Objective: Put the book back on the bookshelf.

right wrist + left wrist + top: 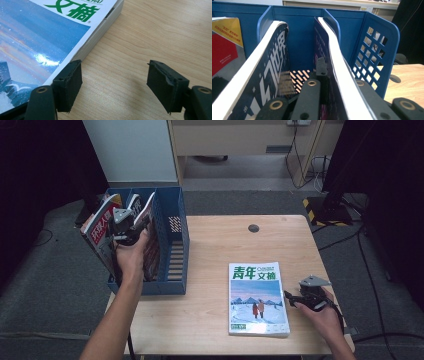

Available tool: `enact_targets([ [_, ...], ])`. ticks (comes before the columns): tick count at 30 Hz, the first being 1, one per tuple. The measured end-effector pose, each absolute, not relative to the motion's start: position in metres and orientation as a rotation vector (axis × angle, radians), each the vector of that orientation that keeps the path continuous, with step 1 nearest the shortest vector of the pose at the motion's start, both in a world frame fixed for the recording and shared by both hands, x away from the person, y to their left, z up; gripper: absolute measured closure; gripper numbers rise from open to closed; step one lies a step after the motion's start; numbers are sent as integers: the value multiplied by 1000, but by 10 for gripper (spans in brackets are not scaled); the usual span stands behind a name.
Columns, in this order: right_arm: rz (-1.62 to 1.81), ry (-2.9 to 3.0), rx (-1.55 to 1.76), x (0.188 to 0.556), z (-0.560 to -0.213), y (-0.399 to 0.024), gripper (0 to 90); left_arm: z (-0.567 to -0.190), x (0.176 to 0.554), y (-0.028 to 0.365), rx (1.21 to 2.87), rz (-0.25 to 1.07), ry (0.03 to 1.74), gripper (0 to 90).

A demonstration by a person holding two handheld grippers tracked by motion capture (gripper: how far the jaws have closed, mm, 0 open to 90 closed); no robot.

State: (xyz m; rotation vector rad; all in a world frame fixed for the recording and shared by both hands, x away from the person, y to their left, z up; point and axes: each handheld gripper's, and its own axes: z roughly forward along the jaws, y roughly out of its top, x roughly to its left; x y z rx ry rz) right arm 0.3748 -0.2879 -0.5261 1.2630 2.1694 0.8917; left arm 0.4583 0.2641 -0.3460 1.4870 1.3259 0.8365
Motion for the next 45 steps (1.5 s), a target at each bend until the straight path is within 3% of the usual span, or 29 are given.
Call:
enact_targets([
  [28,889,2181,1258,375,-526,-287,281,-345,456,269,1544,818,1352,805],
  [35,889,2179,1265,374,-527,-287,279,-347,453,271,1541,839,1377,684],
  [45,882,2186,1260,375,-528,-286,274,-343,446,279,1543,811,1397,649],
])
